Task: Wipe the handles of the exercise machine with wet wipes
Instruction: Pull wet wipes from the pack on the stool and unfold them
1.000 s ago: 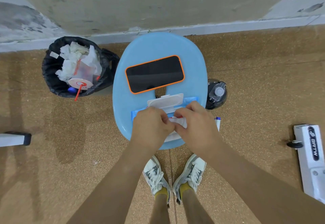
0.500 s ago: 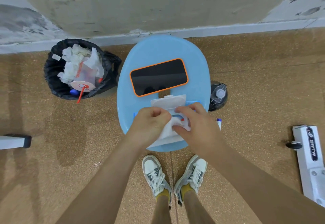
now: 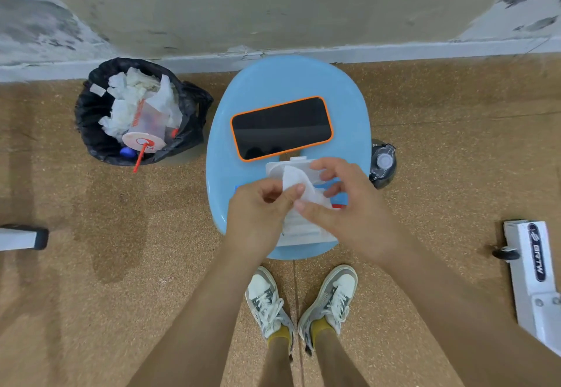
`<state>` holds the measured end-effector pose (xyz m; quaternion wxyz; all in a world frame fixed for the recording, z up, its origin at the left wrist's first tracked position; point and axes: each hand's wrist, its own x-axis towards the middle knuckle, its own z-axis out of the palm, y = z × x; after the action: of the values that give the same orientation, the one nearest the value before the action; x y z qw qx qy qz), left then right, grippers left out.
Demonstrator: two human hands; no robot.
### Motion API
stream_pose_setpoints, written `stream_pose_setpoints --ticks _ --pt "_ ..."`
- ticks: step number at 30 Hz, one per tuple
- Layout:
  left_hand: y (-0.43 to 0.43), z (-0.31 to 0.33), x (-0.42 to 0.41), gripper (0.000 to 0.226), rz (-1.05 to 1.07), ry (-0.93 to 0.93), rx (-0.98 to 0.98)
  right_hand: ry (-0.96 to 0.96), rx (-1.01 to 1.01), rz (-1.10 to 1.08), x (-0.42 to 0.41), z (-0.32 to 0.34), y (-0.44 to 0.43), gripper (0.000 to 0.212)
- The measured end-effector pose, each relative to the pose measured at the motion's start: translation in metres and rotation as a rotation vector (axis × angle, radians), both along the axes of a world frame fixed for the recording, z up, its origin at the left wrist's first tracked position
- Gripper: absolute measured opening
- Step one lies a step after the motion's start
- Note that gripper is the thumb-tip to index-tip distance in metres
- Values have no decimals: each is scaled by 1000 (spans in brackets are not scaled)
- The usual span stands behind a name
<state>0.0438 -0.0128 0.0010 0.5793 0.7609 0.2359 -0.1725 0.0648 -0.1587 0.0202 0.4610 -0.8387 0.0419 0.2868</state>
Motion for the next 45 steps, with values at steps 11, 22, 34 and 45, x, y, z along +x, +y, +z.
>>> stream_pose_setpoints --ticks 11,22,34,45 --pt "8 -2 2 8 -141 38 -66 239 216 -527 14 -2 -6 22" --pt "11 -1 -2 25 -180 -18 -23 285 305 -169 7 14 -15 49" --pt "8 -5 -14 11 -234 -158 160 188 170 -247 -14 3 19 19" --pt "7 -4 -6 35 -65 -51 42 329 297 -328 -14 4 10 24"
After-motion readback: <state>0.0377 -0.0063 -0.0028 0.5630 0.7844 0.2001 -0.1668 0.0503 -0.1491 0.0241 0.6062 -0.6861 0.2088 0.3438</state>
